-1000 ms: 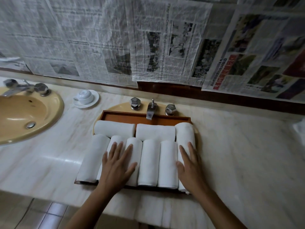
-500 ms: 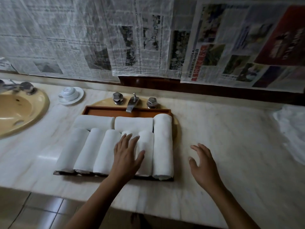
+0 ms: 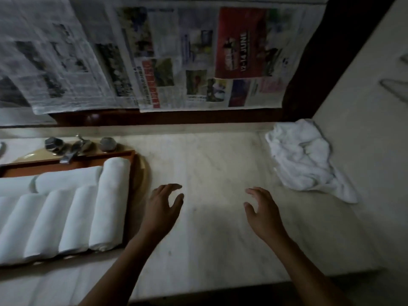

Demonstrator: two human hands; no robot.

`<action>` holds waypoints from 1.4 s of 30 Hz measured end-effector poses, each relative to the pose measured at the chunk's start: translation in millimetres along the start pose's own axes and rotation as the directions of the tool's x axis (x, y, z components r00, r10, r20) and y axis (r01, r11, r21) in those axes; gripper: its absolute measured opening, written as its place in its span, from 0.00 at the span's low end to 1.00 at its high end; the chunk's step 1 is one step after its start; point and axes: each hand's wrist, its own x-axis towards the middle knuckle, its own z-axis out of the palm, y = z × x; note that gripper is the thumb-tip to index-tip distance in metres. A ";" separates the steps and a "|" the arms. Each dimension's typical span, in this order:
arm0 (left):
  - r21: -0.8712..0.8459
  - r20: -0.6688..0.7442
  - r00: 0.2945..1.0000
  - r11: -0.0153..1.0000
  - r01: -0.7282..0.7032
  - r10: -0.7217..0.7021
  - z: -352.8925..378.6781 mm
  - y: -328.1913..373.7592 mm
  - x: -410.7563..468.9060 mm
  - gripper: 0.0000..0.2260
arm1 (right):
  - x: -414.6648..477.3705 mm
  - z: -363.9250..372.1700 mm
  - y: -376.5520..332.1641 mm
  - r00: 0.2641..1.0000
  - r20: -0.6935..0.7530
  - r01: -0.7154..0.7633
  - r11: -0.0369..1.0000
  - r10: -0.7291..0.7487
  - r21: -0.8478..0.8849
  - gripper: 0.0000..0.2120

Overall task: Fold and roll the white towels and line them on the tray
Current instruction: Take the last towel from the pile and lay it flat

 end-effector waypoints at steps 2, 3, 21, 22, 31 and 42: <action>-0.029 0.023 1.000 0.999 -0.014 0.015 23.5 25.4 7.7 0.10 | 9.1 -21.7 29.9 0.998 -0.053 -0.044 0.999 0.043 -0.011 0.17; -0.049 0.039 0.999 0.999 -0.024 0.026 35.2 37.3 11.8 0.10 | 14.7 -32.6 44.6 0.995 -0.069 -0.076 0.997 0.075 -0.018 0.18; -0.169 0.394 0.915 0.985 -0.021 0.087 179.3 138.8 62.7 0.14 | 145.5 -131.7 245.1 0.960 -0.050 -0.250 0.764 0.275 -0.595 0.18; -0.165 0.400 0.912 0.986 -0.023 0.089 179.7 137.6 62.9 0.14 | 150.8 -135.4 244.8 0.961 -0.052 -0.251 0.773 0.273 -0.583 0.17; -0.179 0.388 0.916 0.983 -0.032 0.100 174.9 149.5 74.5 0.11 | 151.2 -191.6 165.1 0.953 -0.284 -0.141 0.982 0.100 -0.128 0.13; -0.263 0.277 0.864 0.898 -0.351 0.419 156.2 242.1 90.2 0.22 | 85.2 -215.3 11.9 0.997 -0.023 0.079 0.943 -0.076 0.322 0.02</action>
